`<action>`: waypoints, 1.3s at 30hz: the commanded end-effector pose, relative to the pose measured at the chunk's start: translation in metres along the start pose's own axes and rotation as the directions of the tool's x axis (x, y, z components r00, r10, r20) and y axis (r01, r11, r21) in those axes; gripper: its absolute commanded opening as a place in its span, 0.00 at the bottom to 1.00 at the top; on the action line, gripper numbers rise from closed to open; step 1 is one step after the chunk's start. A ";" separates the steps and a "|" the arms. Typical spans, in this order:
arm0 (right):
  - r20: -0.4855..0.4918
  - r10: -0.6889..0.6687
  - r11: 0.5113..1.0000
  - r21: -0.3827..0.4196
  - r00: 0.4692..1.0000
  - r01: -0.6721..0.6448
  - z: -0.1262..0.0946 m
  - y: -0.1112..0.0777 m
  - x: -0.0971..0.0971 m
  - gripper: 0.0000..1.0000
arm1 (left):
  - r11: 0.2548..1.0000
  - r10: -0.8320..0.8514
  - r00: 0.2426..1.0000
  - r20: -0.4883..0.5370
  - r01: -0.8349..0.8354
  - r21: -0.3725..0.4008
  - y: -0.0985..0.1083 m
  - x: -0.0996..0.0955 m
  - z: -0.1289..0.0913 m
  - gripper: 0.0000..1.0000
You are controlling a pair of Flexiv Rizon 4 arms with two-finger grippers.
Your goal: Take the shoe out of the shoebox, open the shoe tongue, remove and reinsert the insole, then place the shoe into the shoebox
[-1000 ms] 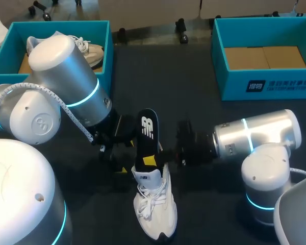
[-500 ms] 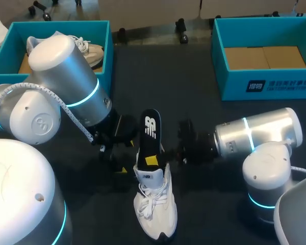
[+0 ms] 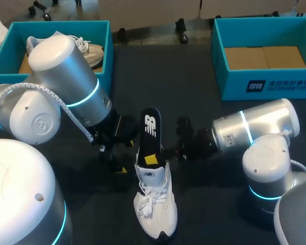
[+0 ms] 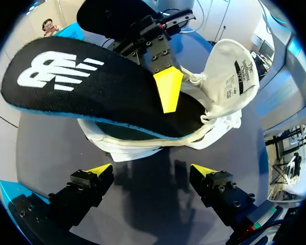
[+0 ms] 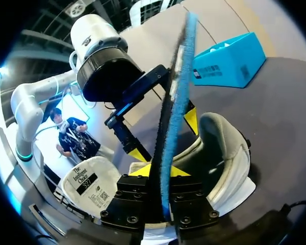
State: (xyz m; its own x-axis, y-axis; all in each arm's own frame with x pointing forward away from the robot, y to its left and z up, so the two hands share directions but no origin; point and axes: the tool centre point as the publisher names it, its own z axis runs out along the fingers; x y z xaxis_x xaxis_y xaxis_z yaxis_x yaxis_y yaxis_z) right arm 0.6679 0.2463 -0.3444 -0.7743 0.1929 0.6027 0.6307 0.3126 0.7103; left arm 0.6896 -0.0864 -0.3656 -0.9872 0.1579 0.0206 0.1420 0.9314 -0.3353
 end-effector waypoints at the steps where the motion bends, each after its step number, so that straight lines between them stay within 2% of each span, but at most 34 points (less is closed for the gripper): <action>1: 0.004 -0.017 1.000 -0.009 1.000 0.017 -0.001 0.001 0.004 0.17 | 1.000 0.001 1.000 0.000 -0.001 0.002 0.000 0.000 0.001 1.00; 8: 0.010 -0.041 0.999 -0.011 0.999 0.041 -0.001 0.011 0.008 0.21 | 1.000 0.001 1.000 0.000 -0.001 0.002 0.000 0.000 0.001 1.00; 10: 0.010 -0.044 0.999 -0.016 0.999 0.044 -0.002 0.015 0.006 0.35 | 1.000 0.001 1.000 0.000 -0.001 0.002 0.000 0.000 0.001 1.00; 12: 0.013 -0.040 0.999 -0.030 0.999 0.041 -0.003 0.018 0.004 0.33 | 1.000 0.001 1.000 0.000 -0.001 0.002 0.000 0.000 0.001 1.00; 15: 0.010 -0.037 0.998 -0.043 0.999 0.037 -0.002 0.022 0.000 0.20 | 1.000 0.001 1.000 0.000 -0.001 0.002 0.000 0.000 0.001 1.00; 18: 0.002 -0.038 0.998 -0.050 0.999 0.038 -0.002 0.025 -0.005 0.16 | 1.000 0.001 1.000 0.000 -0.001 0.002 0.000 0.000 0.001 1.00; 20: 0.000 -0.037 0.997 -0.062 0.999 0.036 0.000 0.027 -0.007 0.09 | 1.000 0.001 1.000 0.000 -0.001 0.002 0.000 0.000 0.001 1.00; 22: 0.000 -0.041 0.996 -0.077 0.999 0.041 0.000 0.028 -0.008 0.09 | 1.000 0.001 1.000 0.000 -0.001 0.002 0.000 0.000 0.001 1.00; 24: 0.004 -0.050 0.994 -0.098 0.999 0.050 0.000 0.029 -0.009 0.19 | 1.000 0.001 1.000 0.000 -0.001 0.002 0.000 0.000 0.001 1.00; 26: 0.009 -0.056 0.992 -0.114 0.998 0.057 0.001 0.030 -0.009 0.23 | 1.000 0.001 1.000 0.000 -0.001 0.002 0.000 0.000 0.001 1.00; 31: 0.021 -0.057 0.988 -0.145 0.998 0.059 0.000 0.031 -0.009 0.12 | 1.000 0.001 1.000 0.000 -0.001 0.002 0.000 0.000 0.001 1.00; 33: 0.019 -0.058 0.986 -0.153 0.998 0.060 0.000 0.031 -0.009 0.00 | 1.000 0.001 1.000 0.000 -0.001 0.002 0.000 0.000 0.001 1.00; 39: 0.012 -0.037 0.988 -0.150 0.999 0.038 0.004 0.030 -0.010 0.00 | 1.000 0.001 1.000 0.000 -0.001 0.002 0.000 0.000 0.001 1.00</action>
State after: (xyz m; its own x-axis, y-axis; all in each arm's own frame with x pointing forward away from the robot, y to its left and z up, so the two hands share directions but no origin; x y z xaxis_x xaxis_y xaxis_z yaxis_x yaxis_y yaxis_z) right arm 0.6956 0.2545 -0.3278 -0.7981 0.1901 0.5717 0.6005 0.1736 0.7806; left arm 0.6896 -0.0863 -0.3656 -0.9872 0.1579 0.0206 0.1420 0.9314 -0.3353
